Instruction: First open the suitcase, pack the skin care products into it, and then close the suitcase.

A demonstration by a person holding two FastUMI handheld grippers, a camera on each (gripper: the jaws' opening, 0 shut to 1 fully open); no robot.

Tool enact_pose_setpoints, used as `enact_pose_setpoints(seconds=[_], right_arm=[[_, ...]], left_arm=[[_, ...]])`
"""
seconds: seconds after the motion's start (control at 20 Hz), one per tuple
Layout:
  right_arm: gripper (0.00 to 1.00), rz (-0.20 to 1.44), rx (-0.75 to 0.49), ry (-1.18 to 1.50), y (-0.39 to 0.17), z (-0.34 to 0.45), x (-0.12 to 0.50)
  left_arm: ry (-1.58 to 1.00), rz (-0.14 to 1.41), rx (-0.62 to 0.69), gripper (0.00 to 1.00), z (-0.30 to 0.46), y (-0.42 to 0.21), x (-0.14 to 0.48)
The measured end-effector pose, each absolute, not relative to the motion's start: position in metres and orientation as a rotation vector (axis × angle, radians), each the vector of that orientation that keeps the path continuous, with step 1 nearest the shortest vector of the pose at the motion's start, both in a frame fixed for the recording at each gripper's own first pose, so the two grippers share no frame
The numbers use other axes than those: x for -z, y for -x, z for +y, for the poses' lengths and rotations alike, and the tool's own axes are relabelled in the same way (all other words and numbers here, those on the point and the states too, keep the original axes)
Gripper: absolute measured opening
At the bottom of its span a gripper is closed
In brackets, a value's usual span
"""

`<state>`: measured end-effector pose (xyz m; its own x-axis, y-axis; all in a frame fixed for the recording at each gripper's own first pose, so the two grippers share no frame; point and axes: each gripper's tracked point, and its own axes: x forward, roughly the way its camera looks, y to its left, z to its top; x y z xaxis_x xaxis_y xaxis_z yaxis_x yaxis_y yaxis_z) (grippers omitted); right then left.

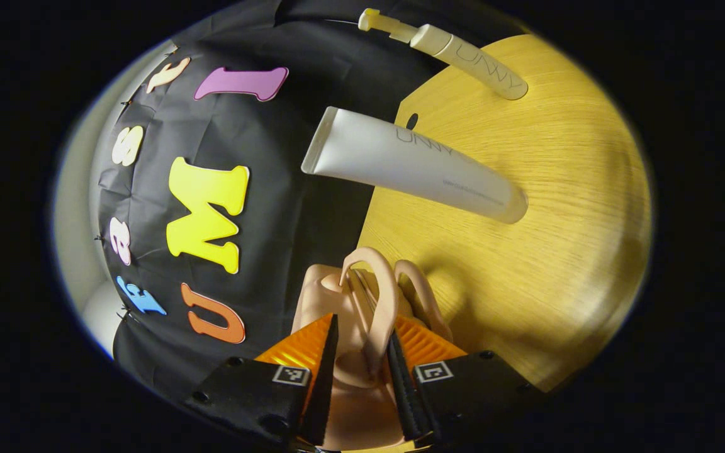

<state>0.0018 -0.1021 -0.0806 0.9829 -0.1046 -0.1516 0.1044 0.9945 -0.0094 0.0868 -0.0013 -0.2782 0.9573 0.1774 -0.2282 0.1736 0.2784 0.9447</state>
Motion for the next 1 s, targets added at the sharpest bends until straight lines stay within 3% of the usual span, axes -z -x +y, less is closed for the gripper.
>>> enact_pose_setpoints(seconds=[0.25,0.3,0.6,1.0], right_arm=[[0.8,0.17,0.092,-0.003,0.001,-0.098,0.088],[0.8,0.171,0.088,-0.005,0.001,-0.096,0.088],[0.8,0.157,0.069,-0.016,-0.001,-0.08,0.079],[0.78,0.12,0.055,-0.023,-0.009,-0.04,0.064]], left_arm=[[-1.278,0.399,0.104,0.18,-0.006,-0.087,0.282],[-1.265,0.415,0.11,0.08,-0.004,-0.086,0.279],[-1.12,0.436,0.094,0.03,0.012,-0.082,0.223],[-0.849,0.394,-0.021,0.03,0.101,-0.082,0.119]])
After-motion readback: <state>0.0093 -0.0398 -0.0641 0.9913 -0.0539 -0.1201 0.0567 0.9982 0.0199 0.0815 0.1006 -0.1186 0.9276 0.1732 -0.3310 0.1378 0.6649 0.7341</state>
